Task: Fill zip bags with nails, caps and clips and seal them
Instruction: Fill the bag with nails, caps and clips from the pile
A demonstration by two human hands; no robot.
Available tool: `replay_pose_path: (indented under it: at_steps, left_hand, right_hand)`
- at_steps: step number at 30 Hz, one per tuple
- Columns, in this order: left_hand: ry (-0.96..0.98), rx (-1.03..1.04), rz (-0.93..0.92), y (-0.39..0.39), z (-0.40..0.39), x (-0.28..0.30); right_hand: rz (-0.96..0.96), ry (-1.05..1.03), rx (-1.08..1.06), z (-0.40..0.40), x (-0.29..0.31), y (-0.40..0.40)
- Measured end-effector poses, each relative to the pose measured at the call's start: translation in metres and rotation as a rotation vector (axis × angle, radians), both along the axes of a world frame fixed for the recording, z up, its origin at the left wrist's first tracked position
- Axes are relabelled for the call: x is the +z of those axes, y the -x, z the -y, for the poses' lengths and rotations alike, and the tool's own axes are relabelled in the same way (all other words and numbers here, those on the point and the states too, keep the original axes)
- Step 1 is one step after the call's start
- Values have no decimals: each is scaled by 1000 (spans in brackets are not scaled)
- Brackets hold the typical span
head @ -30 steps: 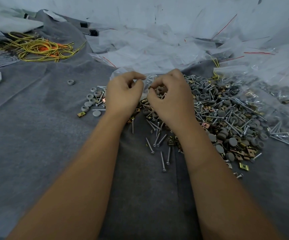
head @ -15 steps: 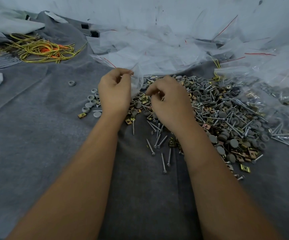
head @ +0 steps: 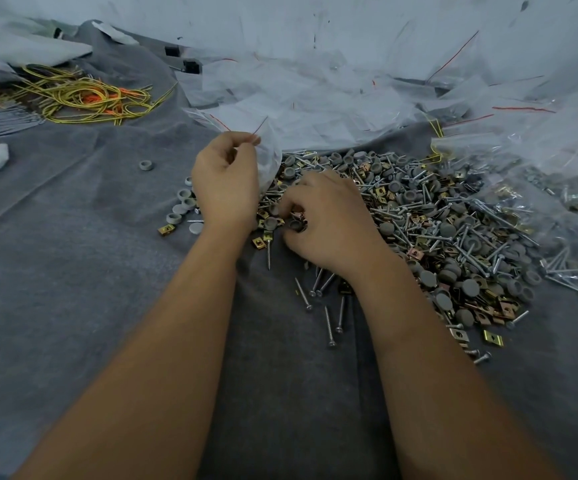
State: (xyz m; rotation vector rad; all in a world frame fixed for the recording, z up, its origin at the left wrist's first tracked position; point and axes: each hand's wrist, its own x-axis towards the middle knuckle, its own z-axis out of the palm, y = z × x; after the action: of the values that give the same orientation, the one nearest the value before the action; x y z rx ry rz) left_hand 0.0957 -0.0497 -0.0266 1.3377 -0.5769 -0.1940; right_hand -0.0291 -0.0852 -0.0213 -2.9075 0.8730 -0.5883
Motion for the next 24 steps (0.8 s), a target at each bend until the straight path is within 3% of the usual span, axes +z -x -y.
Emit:
replay_pose_path:
  at_steps: [6, 24]
  left_hand:
    - [0, -12, 9, -1, 0, -1]
    - [12, -6, -13, -2, 1, -2]
  right_hand:
    - [12, -24, 75, -1, -2, -2]
    - [-25, -78, -9, 0, 0, -2]
